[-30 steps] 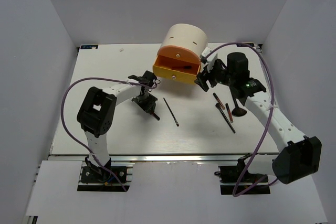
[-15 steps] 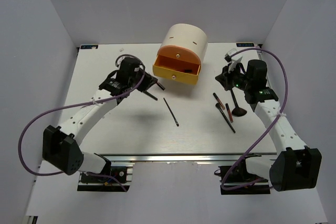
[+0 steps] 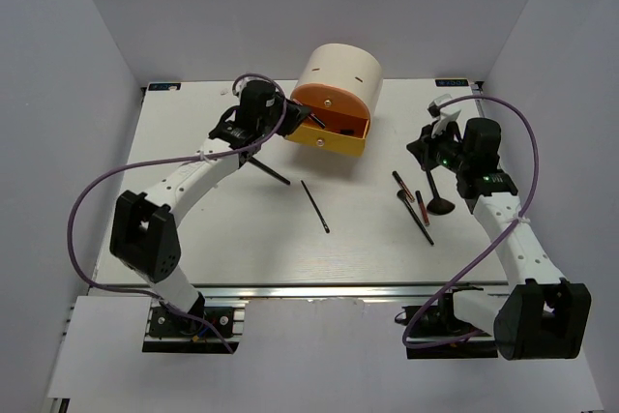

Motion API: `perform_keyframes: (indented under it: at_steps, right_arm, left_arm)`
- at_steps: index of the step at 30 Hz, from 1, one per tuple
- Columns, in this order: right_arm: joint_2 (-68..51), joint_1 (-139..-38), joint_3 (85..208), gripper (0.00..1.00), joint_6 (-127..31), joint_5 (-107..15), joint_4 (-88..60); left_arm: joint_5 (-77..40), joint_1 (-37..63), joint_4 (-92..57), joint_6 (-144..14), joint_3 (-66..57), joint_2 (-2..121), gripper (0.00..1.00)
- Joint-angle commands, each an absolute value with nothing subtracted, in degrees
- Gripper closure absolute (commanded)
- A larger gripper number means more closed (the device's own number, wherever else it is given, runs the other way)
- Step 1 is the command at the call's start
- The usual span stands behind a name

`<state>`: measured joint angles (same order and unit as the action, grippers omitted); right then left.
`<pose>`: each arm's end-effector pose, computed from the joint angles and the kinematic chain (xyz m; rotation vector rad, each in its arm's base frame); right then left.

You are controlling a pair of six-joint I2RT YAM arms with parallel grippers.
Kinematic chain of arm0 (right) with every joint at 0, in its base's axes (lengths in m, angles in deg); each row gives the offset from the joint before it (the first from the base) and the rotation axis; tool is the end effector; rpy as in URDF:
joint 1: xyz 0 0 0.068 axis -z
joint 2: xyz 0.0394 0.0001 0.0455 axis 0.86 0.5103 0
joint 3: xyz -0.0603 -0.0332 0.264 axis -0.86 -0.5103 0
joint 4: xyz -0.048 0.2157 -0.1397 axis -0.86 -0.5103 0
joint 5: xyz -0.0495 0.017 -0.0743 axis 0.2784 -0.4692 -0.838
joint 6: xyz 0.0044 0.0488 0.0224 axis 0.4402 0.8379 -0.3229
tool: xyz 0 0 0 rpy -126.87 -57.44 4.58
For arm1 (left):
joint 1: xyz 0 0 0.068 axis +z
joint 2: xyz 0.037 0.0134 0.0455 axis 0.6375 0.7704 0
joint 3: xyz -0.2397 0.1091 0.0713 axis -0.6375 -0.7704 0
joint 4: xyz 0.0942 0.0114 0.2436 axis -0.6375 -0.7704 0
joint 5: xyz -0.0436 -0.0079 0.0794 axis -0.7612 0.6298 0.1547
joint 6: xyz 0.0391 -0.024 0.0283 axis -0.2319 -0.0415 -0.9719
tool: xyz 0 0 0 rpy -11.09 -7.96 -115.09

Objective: Organize the makeup

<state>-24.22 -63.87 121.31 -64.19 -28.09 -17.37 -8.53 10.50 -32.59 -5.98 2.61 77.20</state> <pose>0.2603 0.0362 0.3156 -0.5264 1.8062 0.3653 0.3359 -0.1856 0.3308 -0.8075 2.0438 -1.0293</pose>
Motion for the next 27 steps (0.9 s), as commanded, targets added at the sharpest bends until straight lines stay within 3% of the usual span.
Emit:
perform_keyframes:
  at_steps: [1, 4, 5, 15, 18, 20, 24, 25, 27]
  right_arm:
    - [-26.59, -62.57, 120.8, 1.0, -63.28, -29.28, -14.43]
    - [-26.94, -61.87, 120.37, 1.0, -63.02, -29.81, -14.79]
    - [-27.03, -61.69, 120.19, 1.0, -62.84, -29.9, -14.87]
    - [-27.12, -60.81, 118.34, 0.97, -63.72, -30.95, -16.36]
    - [-26.68, -60.81, 117.64, 0.94, -64.16, -32.0, -17.33]
    - [-25.8, -60.9, 117.29, 0.92, -64.6, -32.88, -17.77]
    - [-21.42, -60.72, 118.78, 0.74, -67.05, -36.4, -20.93]
    - [-18.79, -60.72, 119.3, 0.72, -67.84, -36.58, -23.11]
    - [-15.97, -60.72, 120.71, 0.7, -69.16, -37.1, -24.89]
  left_arm:
    - [-7.29, 10.25, -28.75, -0.87, 4.93, 78.82, 0.96]
    - [-7.02, 10.16, -27.68, 2.38, 5.36, 81.02, 0.92]
    - [-7.02, 10.25, -27.25, 2.91, 5.37, 81.8, 0.84]
    - [-8.34, 10.25, -26.45, 4.23, 9.5, 87.17, 0.44]
    - [-8.07, 10.25, -26.54, 4.41, 9.32, 87.09, 0.4]
    - [-8.34, 10.25, -26.19, 4.41, 8.97, 86.74, 0.4]
    - [-8.69, 10.25, -23.47, 1.62, 8.18, 84.02, 0.46]
    - [-8.78, 10.25, -23.03, 0.38, 7.83, 83.23, 0.58]
    - [-9.21, 10.51, -20.67, -4.96, 6.08, 79.63, 0.7]
